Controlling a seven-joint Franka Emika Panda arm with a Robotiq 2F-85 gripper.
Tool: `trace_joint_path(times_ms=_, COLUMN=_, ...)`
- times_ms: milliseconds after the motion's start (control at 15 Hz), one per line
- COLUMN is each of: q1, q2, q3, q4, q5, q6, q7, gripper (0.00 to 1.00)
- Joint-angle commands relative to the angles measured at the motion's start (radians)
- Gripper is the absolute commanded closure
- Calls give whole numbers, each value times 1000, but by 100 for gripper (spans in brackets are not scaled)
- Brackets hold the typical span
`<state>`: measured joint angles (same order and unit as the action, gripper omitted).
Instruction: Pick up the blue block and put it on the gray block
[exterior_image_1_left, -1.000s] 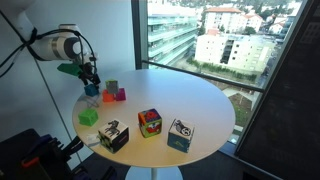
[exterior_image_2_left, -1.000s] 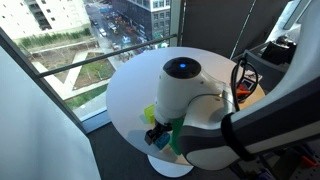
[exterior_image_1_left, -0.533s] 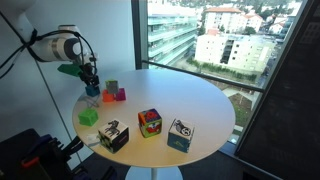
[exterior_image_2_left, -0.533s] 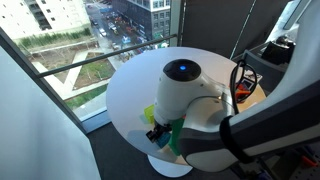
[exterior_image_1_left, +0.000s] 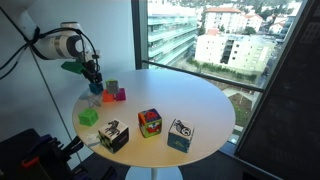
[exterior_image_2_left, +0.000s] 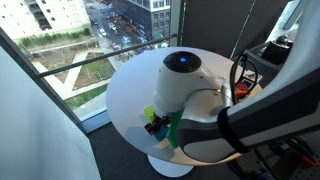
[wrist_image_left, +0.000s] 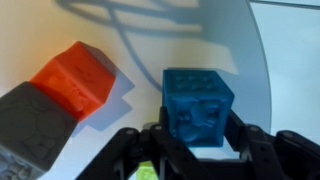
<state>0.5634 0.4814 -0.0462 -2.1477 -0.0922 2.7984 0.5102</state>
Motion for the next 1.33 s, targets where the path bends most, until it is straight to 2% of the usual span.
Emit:
trace_joint_path(times_ms=0, q1=12, q2=-36, q3=-25, q4=-5, q5=-36, q6=-20, q7=38, gripper=70)
trace_joint_path(times_ms=533, q1=-15, q2=-78, q3=-15, q4=-10, q5=-21, q6=-4, q7=30, gripper=70)
trace_joint_path(times_ms=1267, q1=-24, q2=-136, q3=-59, q4=-1, q5=-63, q6=41, q7=96, gripper=70)
